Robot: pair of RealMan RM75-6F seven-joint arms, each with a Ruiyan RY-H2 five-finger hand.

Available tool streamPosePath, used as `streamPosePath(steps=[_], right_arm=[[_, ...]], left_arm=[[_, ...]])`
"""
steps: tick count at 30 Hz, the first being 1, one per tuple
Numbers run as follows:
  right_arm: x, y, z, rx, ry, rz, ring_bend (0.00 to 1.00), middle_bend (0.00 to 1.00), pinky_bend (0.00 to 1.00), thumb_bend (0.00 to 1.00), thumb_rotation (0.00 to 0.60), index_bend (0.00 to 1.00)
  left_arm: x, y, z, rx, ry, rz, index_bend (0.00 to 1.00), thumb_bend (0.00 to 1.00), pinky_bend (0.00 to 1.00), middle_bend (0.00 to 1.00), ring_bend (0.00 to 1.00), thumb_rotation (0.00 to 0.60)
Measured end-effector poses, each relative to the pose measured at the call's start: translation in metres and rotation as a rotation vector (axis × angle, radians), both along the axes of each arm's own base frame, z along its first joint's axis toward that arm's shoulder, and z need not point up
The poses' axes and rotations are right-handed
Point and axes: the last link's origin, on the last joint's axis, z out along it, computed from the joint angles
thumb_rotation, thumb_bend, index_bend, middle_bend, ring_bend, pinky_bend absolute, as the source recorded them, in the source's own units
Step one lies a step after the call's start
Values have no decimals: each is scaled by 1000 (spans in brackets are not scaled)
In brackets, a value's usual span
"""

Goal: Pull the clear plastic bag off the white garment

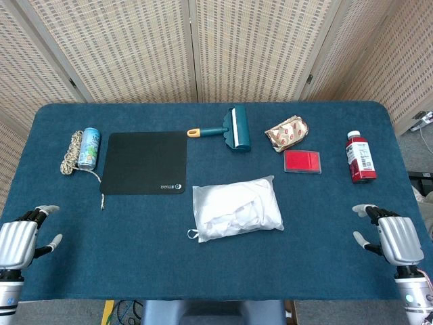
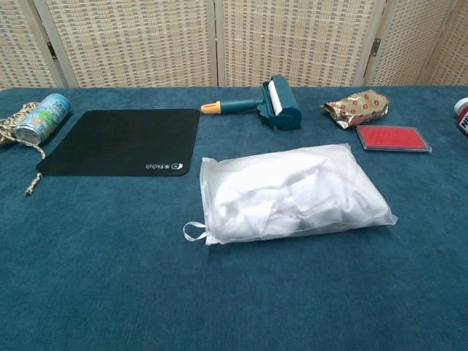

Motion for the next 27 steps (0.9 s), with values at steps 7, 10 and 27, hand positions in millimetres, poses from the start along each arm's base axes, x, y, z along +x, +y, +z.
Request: streamPosePath(steps=[7,10,27], right_arm=[[3,-4,-3,14,-55,-8,378,342,554,127,600,180],[6,-9,-6,41,-70,-8,232,229,371,5,600,83],[67,-73,-43,234,-44,116,0,24,140,0,600,0]], left_arm=[[-3,-2,-5,-6,-5,9,292,246,590,312,388,600],[-4,-3,-7,-9,-9,12,289,246,590,300,376,600],[-13,-12,-7,-9,-3,25,285,246,590,294,360,600]])
